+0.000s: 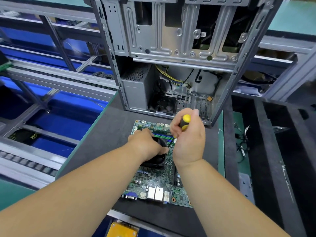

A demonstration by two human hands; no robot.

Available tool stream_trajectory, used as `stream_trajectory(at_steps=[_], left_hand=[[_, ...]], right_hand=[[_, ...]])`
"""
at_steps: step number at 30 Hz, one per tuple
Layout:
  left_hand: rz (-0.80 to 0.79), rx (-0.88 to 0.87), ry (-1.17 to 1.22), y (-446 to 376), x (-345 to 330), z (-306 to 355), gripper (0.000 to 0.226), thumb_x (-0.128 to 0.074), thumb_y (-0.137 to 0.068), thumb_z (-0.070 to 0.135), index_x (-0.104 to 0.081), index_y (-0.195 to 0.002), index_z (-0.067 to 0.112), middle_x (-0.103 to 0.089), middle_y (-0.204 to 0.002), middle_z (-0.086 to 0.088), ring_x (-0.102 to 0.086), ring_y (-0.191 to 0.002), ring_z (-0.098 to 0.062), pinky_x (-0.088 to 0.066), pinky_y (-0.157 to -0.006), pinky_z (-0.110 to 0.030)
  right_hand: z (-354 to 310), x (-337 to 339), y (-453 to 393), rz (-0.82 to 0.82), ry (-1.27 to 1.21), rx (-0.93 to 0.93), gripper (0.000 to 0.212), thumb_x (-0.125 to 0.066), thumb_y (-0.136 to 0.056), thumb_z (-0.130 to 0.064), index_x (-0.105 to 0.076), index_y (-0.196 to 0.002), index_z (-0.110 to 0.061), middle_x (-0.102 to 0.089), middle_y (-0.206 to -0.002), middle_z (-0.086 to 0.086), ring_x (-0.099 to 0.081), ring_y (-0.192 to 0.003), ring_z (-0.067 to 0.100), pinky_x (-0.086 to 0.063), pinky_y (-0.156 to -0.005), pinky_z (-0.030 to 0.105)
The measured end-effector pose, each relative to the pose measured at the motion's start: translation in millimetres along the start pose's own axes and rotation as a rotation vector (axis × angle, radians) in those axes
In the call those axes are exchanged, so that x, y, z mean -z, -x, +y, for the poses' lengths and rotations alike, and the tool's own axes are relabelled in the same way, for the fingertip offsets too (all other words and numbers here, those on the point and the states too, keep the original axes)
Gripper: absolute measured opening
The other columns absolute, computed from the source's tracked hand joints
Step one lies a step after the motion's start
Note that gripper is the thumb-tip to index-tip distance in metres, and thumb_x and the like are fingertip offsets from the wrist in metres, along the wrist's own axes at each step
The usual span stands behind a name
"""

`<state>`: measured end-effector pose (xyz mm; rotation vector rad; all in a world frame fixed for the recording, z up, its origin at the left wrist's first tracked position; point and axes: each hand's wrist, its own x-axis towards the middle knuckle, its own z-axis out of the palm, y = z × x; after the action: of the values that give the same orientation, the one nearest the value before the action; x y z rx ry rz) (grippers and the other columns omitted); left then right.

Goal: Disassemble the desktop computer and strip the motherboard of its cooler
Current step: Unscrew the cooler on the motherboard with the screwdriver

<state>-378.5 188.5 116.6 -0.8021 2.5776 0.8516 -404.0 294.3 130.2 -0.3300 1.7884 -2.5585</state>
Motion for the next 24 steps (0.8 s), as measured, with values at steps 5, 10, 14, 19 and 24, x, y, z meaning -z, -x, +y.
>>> stream_trajectory(at_steps=[5,10,14,19,24], left_hand=[[-0.009,0.008,0.021,0,1,0,0.068,-0.081,-0.065,0.051,-0.056,-0.12,0.02,-0.057,-0.121,-0.005,-0.054,-0.113,-0.026,-0.048,-0.096,-0.037],[0.006,0.01,-0.001,0,1,1,0.08,-0.08,-0.064,0.059,-0.052,-0.129,0.022,-0.051,-0.128,-0.003,-0.05,-0.119,-0.025,-0.046,-0.1,-0.035],[0.006,0.007,-0.024,-1,-1,-1,0.083,-0.077,-0.064,0.063,-0.05,-0.131,0.023,-0.048,-0.128,-0.003,-0.047,-0.122,-0.026,-0.044,-0.1,-0.036],[0.023,-0.006,-0.026,-3,-4,-2,0.079,-0.077,-0.065,0.061,-0.05,-0.129,0.023,-0.047,-0.126,-0.004,-0.045,-0.121,-0.026,-0.042,-0.095,-0.033],[0.007,0.005,-0.023,-5,-3,-3,0.069,-0.075,-0.068,0.05,-0.051,-0.126,0.024,-0.049,-0.125,-0.006,-0.046,-0.119,-0.028,-0.045,-0.09,-0.034]], right_hand=[[-11,-7,-27,-0.357,-0.055,-0.201,0.049,-0.036,-0.097,-0.039,-0.044,-0.061,-0.008,-0.031,-0.046,-0.007,-0.019,-0.042,0.012,-0.018,-0.046,0.019],[-15,7,-21,-0.182,0.0,-0.17,0.025,-0.052,-0.089,-0.036,-0.046,-0.078,-0.014,-0.045,-0.059,-0.002,-0.036,-0.053,0.015,-0.033,-0.055,0.025],[-14,10,-8,0.073,0.037,-0.113,0.027,-0.064,-0.085,-0.04,-0.057,-0.072,-0.017,-0.058,-0.067,-0.003,-0.054,-0.067,0.015,-0.044,-0.064,0.025],[-9,5,-3,0.469,-0.058,-0.074,0.046,-0.045,-0.1,-0.043,-0.069,-0.068,-0.021,-0.06,-0.059,-0.003,-0.055,-0.058,0.014,-0.043,-0.056,0.022],[-1,-11,4,0.122,-0.039,0.012,0.06,-0.028,-0.101,-0.044,-0.058,-0.063,-0.008,-0.045,-0.051,-0.004,-0.038,-0.05,0.012,-0.033,-0.05,0.019]])
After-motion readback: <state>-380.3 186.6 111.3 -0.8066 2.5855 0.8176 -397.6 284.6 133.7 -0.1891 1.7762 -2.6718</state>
